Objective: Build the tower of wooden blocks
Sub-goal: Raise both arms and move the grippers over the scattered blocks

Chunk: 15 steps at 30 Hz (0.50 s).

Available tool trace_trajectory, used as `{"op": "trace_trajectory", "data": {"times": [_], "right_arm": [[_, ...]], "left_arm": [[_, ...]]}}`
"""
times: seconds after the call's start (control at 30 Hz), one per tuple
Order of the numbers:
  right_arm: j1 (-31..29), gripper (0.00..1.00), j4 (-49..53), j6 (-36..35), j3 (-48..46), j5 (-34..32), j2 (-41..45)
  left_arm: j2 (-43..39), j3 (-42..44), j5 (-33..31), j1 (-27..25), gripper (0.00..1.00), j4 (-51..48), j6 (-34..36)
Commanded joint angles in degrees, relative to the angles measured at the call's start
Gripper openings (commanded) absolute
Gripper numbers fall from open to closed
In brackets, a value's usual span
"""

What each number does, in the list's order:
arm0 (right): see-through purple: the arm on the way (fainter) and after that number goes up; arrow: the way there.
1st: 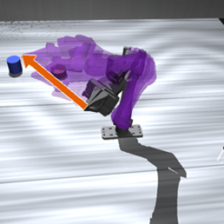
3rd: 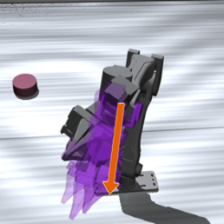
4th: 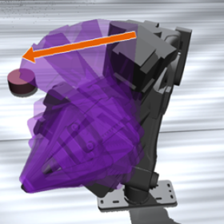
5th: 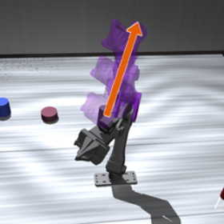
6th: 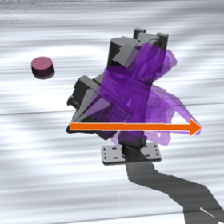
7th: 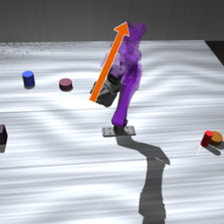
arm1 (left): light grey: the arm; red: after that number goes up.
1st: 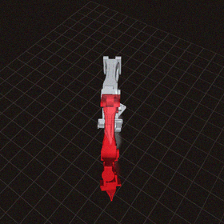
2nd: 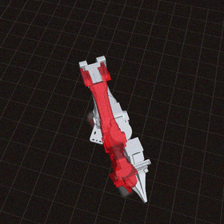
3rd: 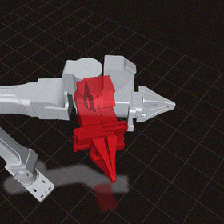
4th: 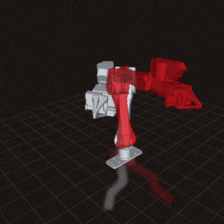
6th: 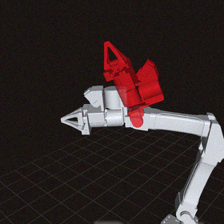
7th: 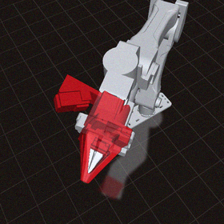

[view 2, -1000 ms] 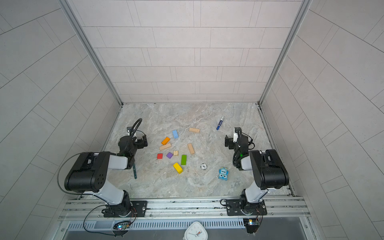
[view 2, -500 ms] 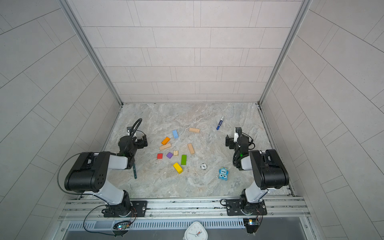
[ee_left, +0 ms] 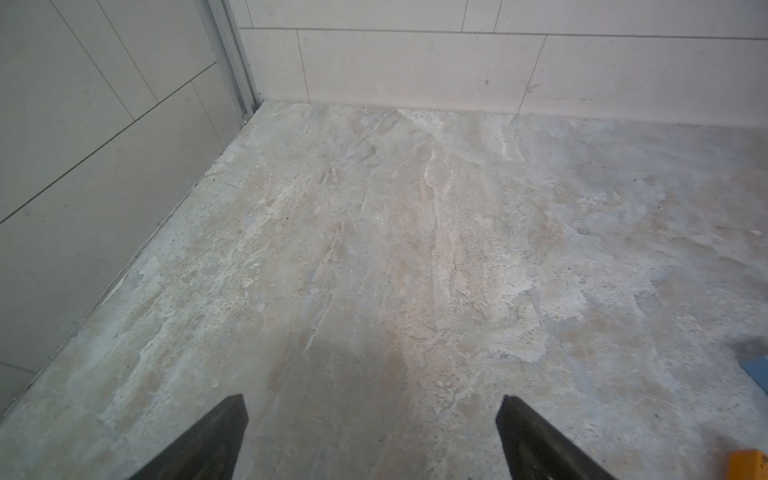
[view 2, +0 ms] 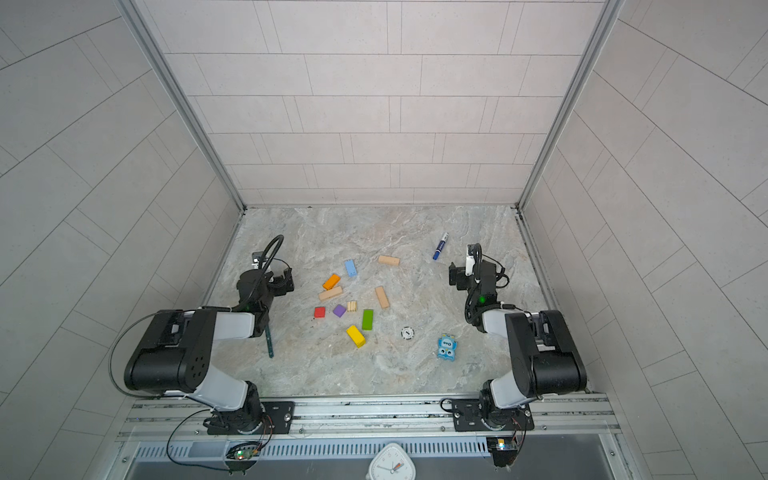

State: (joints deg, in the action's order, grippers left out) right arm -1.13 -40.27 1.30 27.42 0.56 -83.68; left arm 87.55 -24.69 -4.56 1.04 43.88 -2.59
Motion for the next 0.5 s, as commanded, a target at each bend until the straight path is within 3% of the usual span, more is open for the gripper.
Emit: {"op": "trace_trajectory", "data": {"times": [0.0, 0.17, 0.27, 0.37, 0.47], "right_arm": [[-0.3, 0.99, 12.8, 2.2, 3.1, -2.3, 3.8], [-0.5, 0.99, 27.7, 11.0, 10.9, -2.7, 6.9], [-0.9, 0.99, 38.4, 16.8, 16.7, -1.0, 6.9], [-2.6, 0.99, 44.1, 19.5, 20.5, 4.3, 6.2], [-6.0, 0.99, 48.6, 20.3, 23.1, 3.7, 5.2]], "left_arm": [[-3.5, -6.1, -2.0, -0.3, 1.0, -11.0, -0.5], [-7.7, -14.4, -6.5, -0.3, 1.0, -28.5, -3.9], [-9.1, -21.6, -6.1, -0.3, 1.0, -41.6, -8.4], [-9.9, -26.7, -2.3, -0.4, 1.0, -50.7, -13.5], [-9.4, -30.6, 4.0, -0.4, 1.0, -57.3, -17.4]]}}
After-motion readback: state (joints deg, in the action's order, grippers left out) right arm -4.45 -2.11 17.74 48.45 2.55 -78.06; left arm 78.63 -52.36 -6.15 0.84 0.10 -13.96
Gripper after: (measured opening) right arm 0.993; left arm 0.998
